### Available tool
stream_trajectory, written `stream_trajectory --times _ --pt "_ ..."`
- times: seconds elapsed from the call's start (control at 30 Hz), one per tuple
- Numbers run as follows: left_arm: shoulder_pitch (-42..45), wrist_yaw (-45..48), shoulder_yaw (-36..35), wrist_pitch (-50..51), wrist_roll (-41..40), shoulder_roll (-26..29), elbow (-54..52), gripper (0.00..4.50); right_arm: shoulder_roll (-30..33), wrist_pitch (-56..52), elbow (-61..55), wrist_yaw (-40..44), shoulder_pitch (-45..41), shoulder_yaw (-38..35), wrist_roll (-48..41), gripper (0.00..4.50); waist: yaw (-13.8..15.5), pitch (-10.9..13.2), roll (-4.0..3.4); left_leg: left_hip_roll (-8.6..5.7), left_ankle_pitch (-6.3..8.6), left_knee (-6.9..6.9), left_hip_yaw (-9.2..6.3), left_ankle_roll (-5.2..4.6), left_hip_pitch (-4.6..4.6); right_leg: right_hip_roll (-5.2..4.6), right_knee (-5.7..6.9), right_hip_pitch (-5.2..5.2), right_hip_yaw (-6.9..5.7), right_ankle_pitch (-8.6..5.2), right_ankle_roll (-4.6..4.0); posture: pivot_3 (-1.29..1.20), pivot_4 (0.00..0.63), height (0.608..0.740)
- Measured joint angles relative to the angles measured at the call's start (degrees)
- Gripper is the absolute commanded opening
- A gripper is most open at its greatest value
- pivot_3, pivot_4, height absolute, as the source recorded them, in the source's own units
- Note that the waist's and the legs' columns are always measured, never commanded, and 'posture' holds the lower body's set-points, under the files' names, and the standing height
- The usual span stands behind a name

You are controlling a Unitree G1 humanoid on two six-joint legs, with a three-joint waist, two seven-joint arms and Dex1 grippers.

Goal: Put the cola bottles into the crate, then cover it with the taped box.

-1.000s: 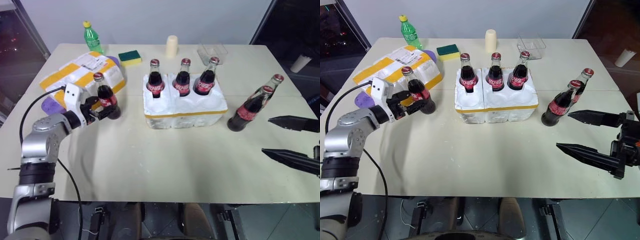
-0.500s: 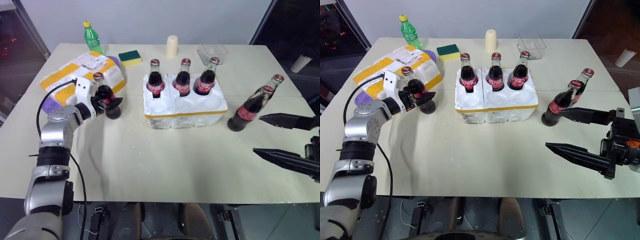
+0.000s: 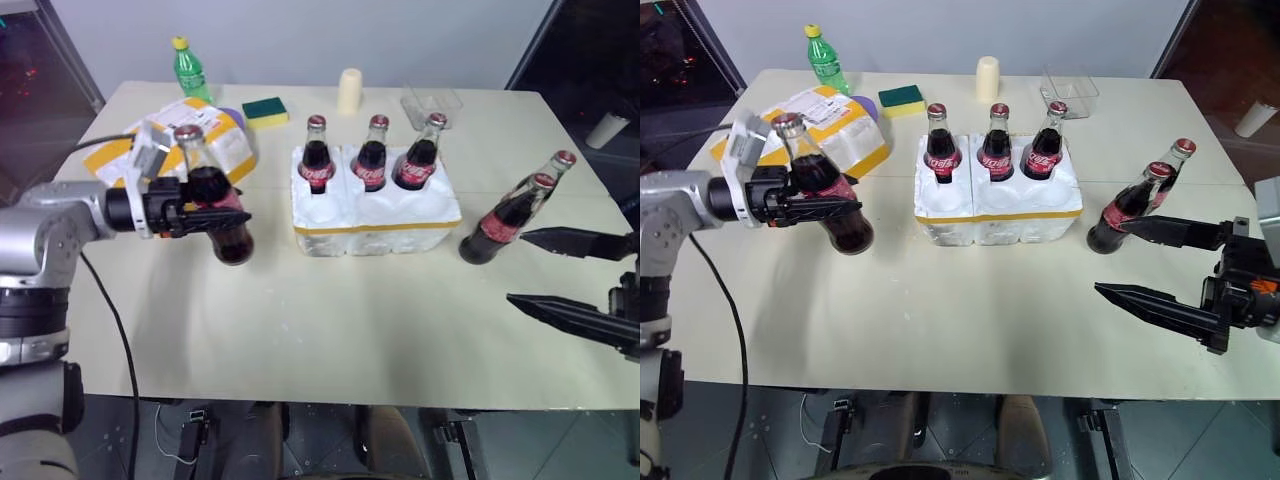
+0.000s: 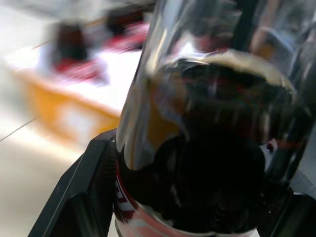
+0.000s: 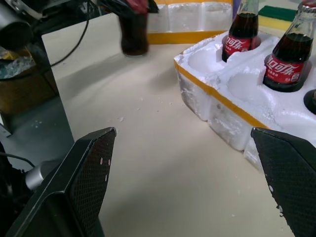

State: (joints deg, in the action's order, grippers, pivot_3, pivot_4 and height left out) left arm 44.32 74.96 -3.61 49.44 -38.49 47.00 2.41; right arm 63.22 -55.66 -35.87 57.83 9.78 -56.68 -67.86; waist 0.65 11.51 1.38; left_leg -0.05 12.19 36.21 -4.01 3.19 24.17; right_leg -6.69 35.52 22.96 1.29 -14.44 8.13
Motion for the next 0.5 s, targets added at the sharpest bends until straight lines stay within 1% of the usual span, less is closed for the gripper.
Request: stream_trajectory --times 0.1,0.2,0.3,0.37,0.5 --pt "7.0 -1.4 1.6 -1.5 0.7 -6.1 4.4 2.84 -0.6 0.4 -0.6 -0.2 0.7 0.9 0.2 4.5 0.2 0.0 0.02 0.0 -0.01 0.08 -0.03 0.0 0.1 0.0 -0.09 -0.13 -0.04 0.0 0.01 0.0 0.15 0.739" --pt "12.7 -4.0 3.1 -7.6 4.5 -12.1 12.5 2.84 -1.5 0.5 -1.4 -1.0 1.1 1.0 0.1 4.5 0.1 0.0 0.02 -0.01 -0.02 0.03 -0.03 -0.01 0.12 0.0 -0.13 -0.11 -0.05 0.02 0.07 0.0 0.15 0.739" --pt "16.6 -5.3 4.8 -13.4 8.6 -16.8 21.4 2.84 -2.0 0.5 -1.9 -1.7 2.1 0.5 0.1 4.5 -0.2 0.0 0.02 -0.01 0.0 -0.07 -0.04 -0.05 0.15 0.02 -0.07 0.01 -0.05 0.1 0.32 0.0 0.15 0.739" --pt "18.1 -5.0 5.6 -16.6 10.7 -19.2 25.8 2.84 -2.4 0.5 -2.2 -2.3 2.9 0.1 0.1 4.5 -0.3 0.0 0.02 -0.01 0.02 -0.09 -0.03 -0.09 0.23 0.02 0.0 0.13 -0.05 0.1 0.34 0.0 0.15 0.739" --pt "20.5 -2.6 7.2 -21.8 14.0 -21.3 31.5 2.84 -3.7 0.5 -2.4 -3.4 4.0 -0.3 0.1 4.5 -0.3 0.0 0.02 -0.01 0.04 -0.09 -0.03 -0.11 0.25 0.02 0.07 0.19 -0.05 0.09 0.37 0.0 0.15 0.739"
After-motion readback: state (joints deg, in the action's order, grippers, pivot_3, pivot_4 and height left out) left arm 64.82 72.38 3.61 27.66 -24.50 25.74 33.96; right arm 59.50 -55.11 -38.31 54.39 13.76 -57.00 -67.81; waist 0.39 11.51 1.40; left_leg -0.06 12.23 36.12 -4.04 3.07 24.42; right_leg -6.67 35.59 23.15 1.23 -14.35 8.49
